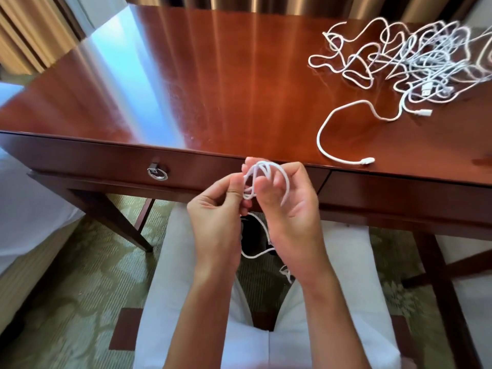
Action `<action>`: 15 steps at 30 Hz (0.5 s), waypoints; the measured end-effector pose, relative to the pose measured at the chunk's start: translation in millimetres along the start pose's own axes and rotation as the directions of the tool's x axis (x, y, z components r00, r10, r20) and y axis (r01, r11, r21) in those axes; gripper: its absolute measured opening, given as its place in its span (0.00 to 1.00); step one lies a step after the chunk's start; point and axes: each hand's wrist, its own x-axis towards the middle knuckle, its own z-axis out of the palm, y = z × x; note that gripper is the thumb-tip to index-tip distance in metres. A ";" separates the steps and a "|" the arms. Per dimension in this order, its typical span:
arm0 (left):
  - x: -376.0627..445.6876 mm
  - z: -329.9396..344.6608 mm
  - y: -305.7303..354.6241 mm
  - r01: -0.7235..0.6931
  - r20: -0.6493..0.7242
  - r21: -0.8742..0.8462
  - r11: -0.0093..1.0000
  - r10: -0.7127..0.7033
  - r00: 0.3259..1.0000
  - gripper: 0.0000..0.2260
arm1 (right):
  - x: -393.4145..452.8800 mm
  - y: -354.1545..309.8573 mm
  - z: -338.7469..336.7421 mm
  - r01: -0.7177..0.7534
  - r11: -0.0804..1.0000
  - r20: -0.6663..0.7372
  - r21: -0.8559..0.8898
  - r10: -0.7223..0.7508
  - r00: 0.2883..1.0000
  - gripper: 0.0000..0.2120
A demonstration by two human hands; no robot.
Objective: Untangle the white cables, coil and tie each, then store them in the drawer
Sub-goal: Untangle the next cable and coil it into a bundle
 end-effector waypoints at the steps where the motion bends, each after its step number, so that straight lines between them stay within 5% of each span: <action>1: -3.6 3.4 -1.2 -0.003 0.008 0.019 1.000 0.003 1.000 0.06 | -1.1 4.7 2.4 0.002 0.998 -0.030 -0.055 -0.004 1.000 0.11; 5: -15.4 13.1 -4.1 -0.081 0.058 0.115 0.990 0.075 0.995 0.07 | -1.3 17.5 8.0 0.050 0.966 -0.171 -0.254 -0.096 0.981 0.09; 9: -11.3 2.9 -4.5 -0.066 0.267 0.268 0.961 -0.009 0.964 0.07 | 2.7 15.9 0.6 0.055 0.959 -0.237 -0.277 -0.124 0.964 0.09; 12: -3.7 -5.4 -0.9 -0.261 0.310 0.388 0.884 0.141 0.940 0.09 | 2.7 8.9 -6.6 0.032 0.966 -0.211 -0.256 -0.087 0.974 0.13; 15: -1.9 -9.7 10.5 -0.420 0.453 0.336 0.843 0.247 0.857 0.11 | 3.9 6.0 -10.3 -0.058 0.950 -0.118 -0.306 0.022 0.993 0.24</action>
